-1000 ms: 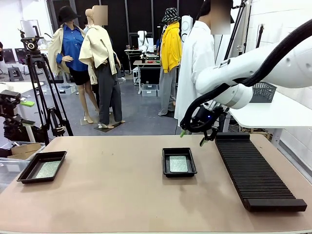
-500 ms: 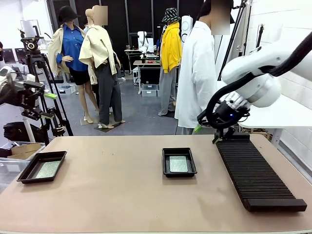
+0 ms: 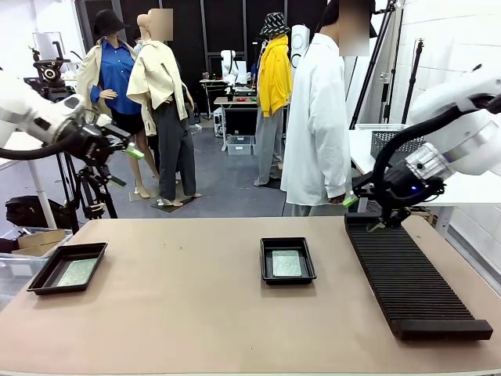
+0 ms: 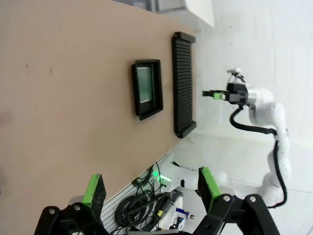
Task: Inspect and transfer BCBs to ESD trays.
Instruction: Pick up the ESD tray and place it on the left side of the table.
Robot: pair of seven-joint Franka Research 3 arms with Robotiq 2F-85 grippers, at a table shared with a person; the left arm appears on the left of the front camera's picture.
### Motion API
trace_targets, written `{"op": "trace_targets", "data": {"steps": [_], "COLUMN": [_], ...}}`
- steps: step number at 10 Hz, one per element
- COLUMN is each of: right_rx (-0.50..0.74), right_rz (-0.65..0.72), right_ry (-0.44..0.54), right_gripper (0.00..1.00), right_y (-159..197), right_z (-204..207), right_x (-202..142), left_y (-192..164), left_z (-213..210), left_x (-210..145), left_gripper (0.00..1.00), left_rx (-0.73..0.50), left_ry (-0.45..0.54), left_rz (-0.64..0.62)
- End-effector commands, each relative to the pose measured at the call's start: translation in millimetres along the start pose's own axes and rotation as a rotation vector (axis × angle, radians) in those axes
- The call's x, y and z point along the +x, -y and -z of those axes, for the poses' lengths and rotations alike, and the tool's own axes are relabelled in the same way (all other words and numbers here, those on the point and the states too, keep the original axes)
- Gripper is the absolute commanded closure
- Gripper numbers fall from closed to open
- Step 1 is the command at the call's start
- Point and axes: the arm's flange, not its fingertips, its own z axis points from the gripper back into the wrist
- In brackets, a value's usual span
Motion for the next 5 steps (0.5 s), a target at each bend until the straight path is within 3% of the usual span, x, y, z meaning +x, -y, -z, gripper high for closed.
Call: {"op": "trace_targets", "data": {"steps": [1,5], "right_rx": [0.104,0.282], "right_rz": [-0.028,-0.035], "right_ry": [-0.028,-0.048], "right_gripper": [0.0,0.0], "right_y": [23.4,85.2], "right_z": [-12.5,-45.4], "right_x": [7.0,27.7], "left_y": [23.7,79.2], "left_z": [17.6,84.0], "left_x": [3.3,4.0], "left_gripper": [0.0,0.0], "left_rx": [0.113,0.273], "left_ry": [-0.035,-0.084], "left_rz": [-0.025,0.001]}}
